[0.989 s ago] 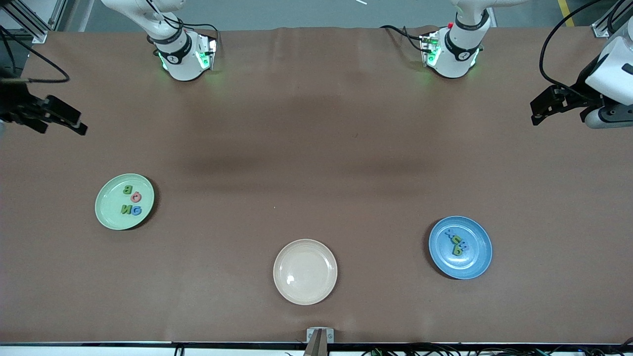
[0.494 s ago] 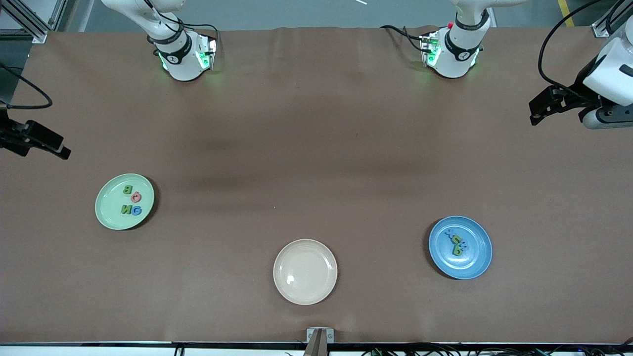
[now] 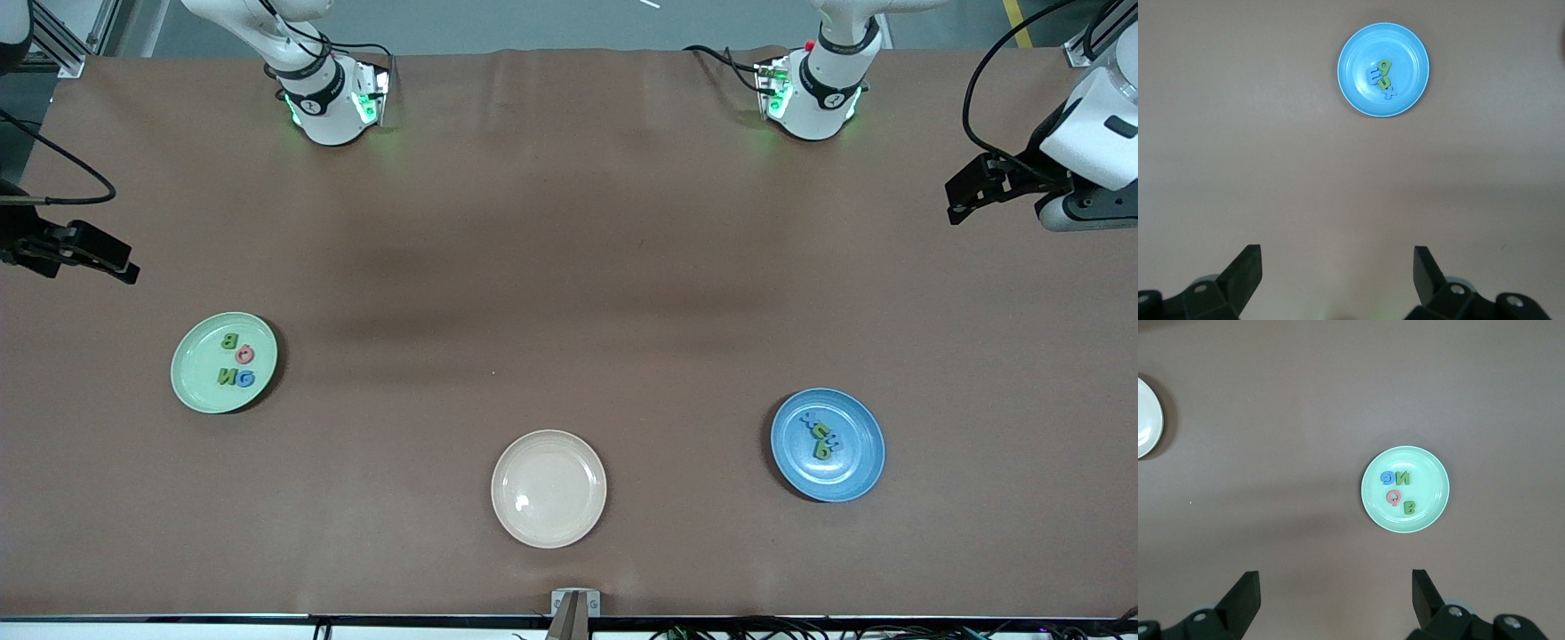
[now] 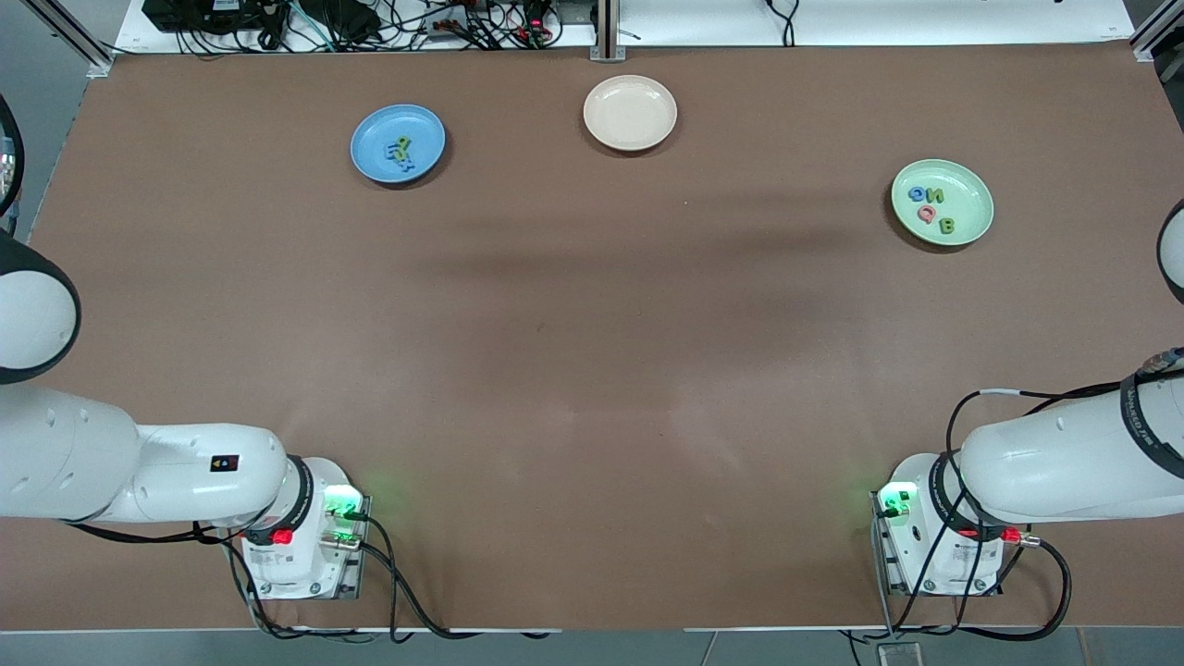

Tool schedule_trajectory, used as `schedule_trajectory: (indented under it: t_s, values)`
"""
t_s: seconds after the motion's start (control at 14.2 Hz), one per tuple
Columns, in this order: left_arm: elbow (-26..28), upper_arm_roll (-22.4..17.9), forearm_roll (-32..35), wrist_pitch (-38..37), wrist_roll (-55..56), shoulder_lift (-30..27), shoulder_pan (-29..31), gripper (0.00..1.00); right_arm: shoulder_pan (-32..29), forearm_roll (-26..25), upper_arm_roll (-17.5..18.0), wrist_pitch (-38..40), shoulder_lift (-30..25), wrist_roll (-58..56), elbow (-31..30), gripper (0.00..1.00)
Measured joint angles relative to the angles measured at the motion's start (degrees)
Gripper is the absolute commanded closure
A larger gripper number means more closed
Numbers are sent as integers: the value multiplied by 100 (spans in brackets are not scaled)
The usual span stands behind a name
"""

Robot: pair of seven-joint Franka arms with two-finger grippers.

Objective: Sort upper and lower case letters into plates

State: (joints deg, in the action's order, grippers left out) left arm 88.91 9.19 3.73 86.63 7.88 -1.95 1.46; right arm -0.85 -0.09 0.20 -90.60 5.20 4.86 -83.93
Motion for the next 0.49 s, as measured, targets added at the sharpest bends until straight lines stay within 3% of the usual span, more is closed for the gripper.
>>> schedule_trajectory:
  t_s: [0.14,0.49]
  values:
    - [7,1,0,0,0,0,-4,0,1,-45,2,-249,-259,-3,-367,0]
    - [14,1,0,0,0,0,-7,0,-20,-52,-52,-155,-485,-7,-252,0]
